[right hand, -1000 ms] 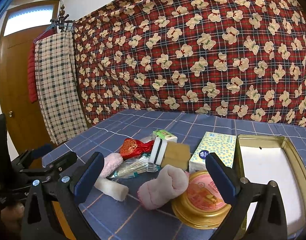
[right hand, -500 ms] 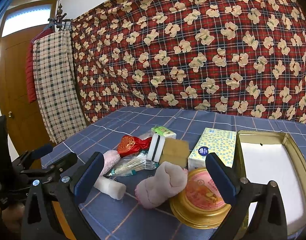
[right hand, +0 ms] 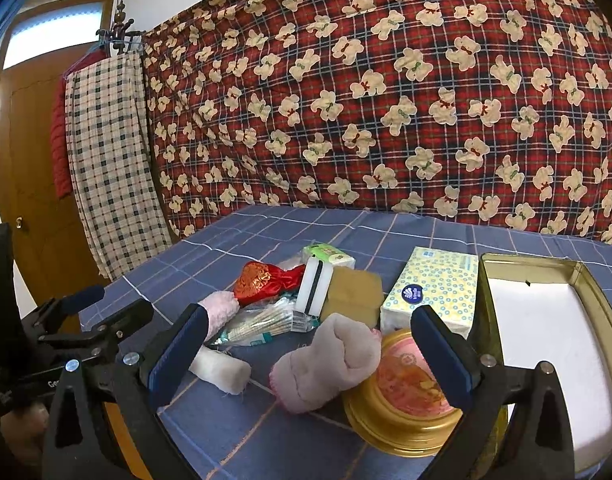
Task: Organize soft objects
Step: 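Close the left tool on the pink puff while the right tool closes on the sock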
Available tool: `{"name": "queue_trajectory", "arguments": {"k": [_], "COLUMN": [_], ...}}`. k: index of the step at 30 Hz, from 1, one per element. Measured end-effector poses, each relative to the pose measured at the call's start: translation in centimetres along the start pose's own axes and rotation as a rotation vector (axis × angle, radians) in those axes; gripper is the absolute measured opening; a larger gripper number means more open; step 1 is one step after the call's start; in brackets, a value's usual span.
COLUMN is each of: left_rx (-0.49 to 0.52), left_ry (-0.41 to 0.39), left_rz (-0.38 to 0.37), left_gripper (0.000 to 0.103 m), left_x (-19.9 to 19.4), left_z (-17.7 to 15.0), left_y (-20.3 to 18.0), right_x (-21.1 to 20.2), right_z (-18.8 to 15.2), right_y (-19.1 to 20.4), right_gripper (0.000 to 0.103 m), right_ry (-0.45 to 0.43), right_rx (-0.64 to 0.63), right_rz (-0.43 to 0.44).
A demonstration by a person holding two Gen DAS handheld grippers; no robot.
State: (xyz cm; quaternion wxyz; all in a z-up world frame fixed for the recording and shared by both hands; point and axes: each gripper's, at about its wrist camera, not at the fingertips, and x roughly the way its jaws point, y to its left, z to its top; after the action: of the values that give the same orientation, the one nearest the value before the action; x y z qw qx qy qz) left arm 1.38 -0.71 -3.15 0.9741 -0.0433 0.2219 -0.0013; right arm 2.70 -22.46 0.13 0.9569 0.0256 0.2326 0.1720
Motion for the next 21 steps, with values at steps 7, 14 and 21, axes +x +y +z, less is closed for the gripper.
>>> {"name": "queue_trajectory", "arguments": {"k": [7,14,21], "left_rx": [0.006,0.000,0.022], "left_ry": [0.018,0.044,0.059], "left_rz": [0.011,0.011,-0.001], "left_gripper": [0.102,0.102,0.102], "left_x": [1.5,3.4,5.0], "left_z": [-0.7,-1.1,-0.9], "left_y": [0.4,0.6,0.0], "right_x": [1.0,2.6,4.3], "right_z": [-0.6,-1.4,-1.6], "right_y": [0.0,-0.2,-0.4], "right_gripper": [0.102,0.102,0.102], "right_ry": [0.023,0.062,0.090], "right_rx": [-0.002,-0.028,-0.038], "right_rz": [-0.006,-0.033,-0.039]}}
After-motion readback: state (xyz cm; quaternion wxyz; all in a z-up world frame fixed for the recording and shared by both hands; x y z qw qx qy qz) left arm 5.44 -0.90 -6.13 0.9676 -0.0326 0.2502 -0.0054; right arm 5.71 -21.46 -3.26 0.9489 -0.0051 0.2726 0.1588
